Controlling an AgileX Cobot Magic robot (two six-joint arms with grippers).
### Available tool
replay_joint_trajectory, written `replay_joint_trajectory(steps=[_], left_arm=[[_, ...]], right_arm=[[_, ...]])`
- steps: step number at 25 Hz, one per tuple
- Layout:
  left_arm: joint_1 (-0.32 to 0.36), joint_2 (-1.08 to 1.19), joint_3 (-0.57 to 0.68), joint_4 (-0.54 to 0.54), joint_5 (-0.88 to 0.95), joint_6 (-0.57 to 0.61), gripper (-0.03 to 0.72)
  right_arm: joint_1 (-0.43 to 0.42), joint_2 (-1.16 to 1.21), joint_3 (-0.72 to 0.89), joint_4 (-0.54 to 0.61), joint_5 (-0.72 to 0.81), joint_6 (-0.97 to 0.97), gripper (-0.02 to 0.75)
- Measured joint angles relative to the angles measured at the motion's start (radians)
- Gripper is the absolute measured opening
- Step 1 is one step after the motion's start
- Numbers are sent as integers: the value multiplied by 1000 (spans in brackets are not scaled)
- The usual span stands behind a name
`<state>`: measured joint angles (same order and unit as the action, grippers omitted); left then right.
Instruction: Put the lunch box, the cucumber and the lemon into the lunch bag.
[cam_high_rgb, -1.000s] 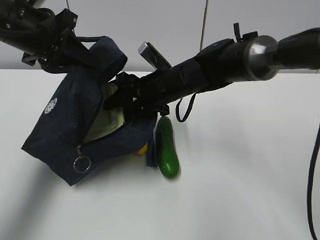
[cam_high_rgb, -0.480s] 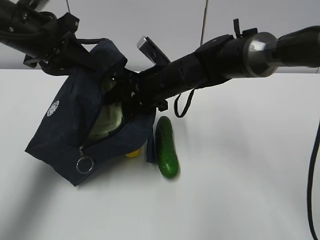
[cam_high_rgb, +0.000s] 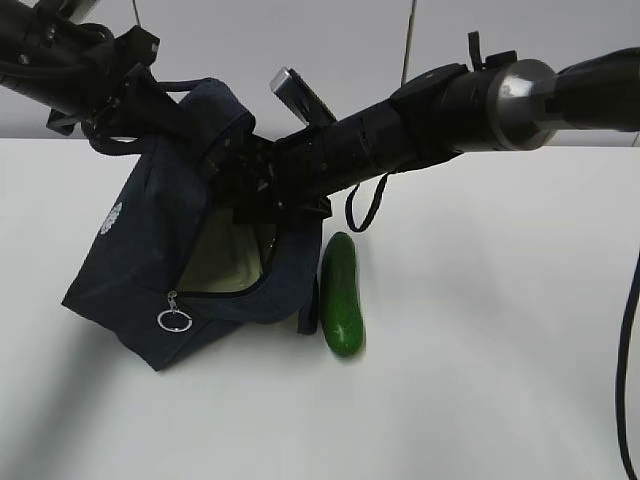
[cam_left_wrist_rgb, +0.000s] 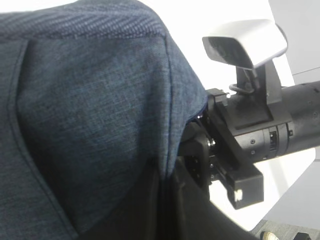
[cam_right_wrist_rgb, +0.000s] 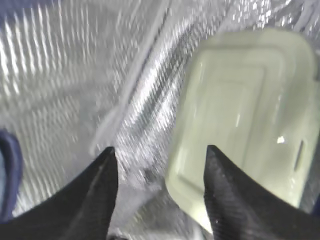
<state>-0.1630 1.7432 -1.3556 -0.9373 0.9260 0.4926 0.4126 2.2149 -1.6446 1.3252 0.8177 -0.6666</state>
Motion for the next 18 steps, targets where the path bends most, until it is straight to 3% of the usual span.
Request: replay_joint_trajectory(steps=[6, 14, 18], left_arm=[[13, 0, 0, -2, 0, 2, -8], [74, 0, 0, -2, 33, 2, -8], [83, 0, 0, 8, 48, 2, -8]], right_arm=[[0, 0, -5, -33, 39, 0, 414], [0, -23, -55, -181, 67, 25, 414], [0, -44, -120, -322, 111, 104, 414]])
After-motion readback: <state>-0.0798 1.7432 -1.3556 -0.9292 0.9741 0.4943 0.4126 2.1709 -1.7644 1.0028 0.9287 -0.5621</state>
